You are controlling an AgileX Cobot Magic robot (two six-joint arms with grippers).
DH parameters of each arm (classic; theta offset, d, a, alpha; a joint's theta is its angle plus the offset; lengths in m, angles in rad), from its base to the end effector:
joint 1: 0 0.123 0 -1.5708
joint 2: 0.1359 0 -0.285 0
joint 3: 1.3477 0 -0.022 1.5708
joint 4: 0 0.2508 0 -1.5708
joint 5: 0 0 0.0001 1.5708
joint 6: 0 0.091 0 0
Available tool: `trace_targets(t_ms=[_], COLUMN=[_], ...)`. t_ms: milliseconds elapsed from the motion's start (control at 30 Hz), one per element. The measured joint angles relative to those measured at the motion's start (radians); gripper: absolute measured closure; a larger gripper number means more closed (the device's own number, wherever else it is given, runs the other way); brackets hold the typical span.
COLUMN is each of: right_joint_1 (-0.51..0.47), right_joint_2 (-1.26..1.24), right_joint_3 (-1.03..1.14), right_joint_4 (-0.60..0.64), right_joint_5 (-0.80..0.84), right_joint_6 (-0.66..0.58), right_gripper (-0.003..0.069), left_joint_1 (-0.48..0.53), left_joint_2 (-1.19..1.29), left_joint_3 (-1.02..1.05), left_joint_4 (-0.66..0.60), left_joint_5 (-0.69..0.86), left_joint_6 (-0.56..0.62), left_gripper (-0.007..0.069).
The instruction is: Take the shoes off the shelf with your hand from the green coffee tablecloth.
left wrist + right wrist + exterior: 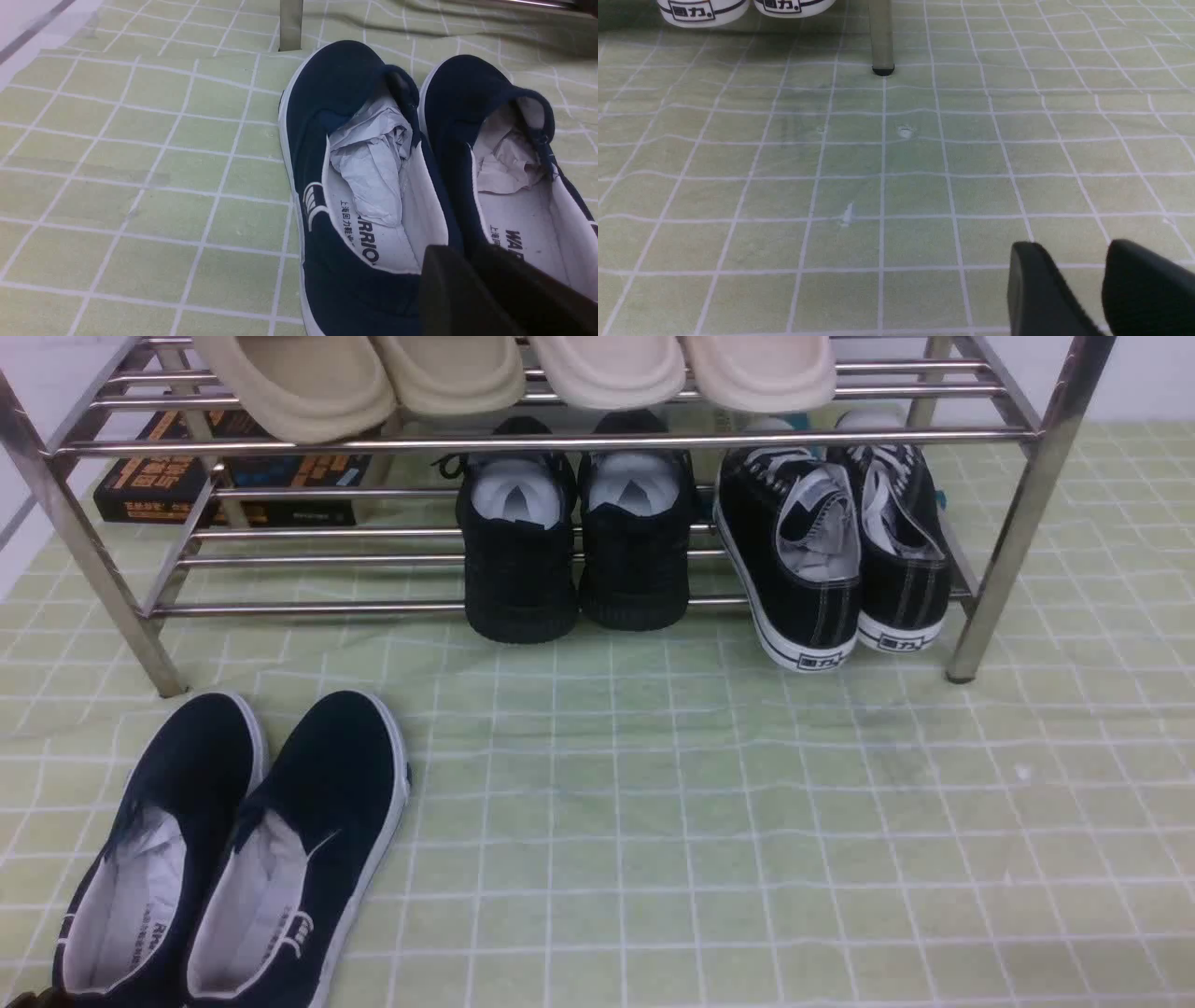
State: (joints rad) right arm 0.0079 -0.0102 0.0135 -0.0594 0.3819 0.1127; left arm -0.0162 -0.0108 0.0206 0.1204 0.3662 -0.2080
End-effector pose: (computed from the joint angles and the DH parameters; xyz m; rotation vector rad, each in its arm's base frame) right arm 0.0523 -0.0016 0.1749 0.0617 1.8672 0.0245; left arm 0.0528 0.0031 0.1741 -0.1035 1.8542 -0.0377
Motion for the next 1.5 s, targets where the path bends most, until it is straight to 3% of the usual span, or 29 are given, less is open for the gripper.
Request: trace_targets(t_ms=[933, 1033, 1200, 1500], right_joint_1=[0.000, 0.000, 0.000, 0.000], right_joint_2=[0.000, 0.000, 0.000, 0.000], right_joint_3=[0.003, 0.009, 0.010, 0.010], right_joint_4=[0.015, 0.245, 0.479, 0.553], right_joint_5=[-0.024, -0.047, -0.050, -0.058], right_joint_6=[0.040, 0.219, 0.356, 0.384], right_gripper=[0.0420, 0.0420, 0.0420, 0.0420], left_joint_1=[0.000, 0.000, 0.000, 0.000], left_joint_2=[0.000, 0.000, 0.000, 0.000], left_joint_3=[0.000, 0.000, 0.000, 0.000], left_joint_4=[0.000, 0.000, 0.000, 0.001], left_joint_5=[0.000, 0.000, 0.000, 0.000], left_joint_6=[0.000, 0.000, 0.000, 0.000], left_gripper=[0.0487, 0.0485, 0.0482, 0.0475])
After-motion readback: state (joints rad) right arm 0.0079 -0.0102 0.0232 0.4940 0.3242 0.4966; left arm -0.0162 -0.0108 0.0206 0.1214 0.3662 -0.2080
